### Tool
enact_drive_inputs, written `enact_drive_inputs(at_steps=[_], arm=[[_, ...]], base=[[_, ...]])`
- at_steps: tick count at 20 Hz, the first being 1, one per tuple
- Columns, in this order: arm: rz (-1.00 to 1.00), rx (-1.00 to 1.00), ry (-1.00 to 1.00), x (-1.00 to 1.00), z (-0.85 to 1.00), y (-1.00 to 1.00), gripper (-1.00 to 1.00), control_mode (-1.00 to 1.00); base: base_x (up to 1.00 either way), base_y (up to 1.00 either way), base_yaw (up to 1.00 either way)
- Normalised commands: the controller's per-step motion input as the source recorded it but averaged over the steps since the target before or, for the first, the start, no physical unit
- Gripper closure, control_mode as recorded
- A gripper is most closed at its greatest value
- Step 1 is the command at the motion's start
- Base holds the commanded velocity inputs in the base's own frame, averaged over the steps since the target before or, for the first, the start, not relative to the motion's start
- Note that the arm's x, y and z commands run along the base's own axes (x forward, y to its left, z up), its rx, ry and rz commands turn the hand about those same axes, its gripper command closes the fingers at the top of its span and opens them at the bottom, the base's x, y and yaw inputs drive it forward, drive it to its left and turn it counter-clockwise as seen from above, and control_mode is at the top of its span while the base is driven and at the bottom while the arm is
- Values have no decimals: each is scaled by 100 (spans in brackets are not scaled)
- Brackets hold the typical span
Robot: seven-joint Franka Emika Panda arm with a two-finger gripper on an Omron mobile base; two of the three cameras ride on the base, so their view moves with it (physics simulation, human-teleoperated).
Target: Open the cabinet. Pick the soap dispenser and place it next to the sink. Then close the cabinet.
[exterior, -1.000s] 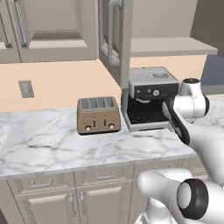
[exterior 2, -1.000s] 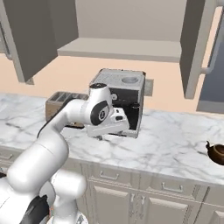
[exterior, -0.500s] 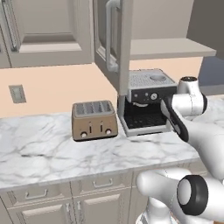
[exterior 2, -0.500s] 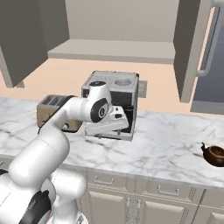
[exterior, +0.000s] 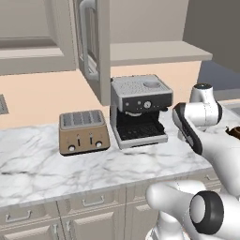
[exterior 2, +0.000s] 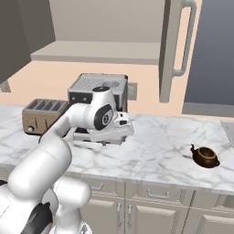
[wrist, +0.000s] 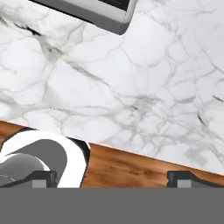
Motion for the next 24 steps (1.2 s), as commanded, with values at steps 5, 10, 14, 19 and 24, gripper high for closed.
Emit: enact_drive_inputs(at_steps=[5,10,14,19,24], arm=[[0,0,0,0,0,0,-100,100],[0,0,0,0,0,0,-100,100],[0,0,0,0,0,0,-100,100],[0,0,0,0,0,0,-100,100],[0,0,0,0,0,0,-100,100]], base=[[21,-4,-2],[46,8,0],[3,0,0],[0,0,0],[0,0,0]])
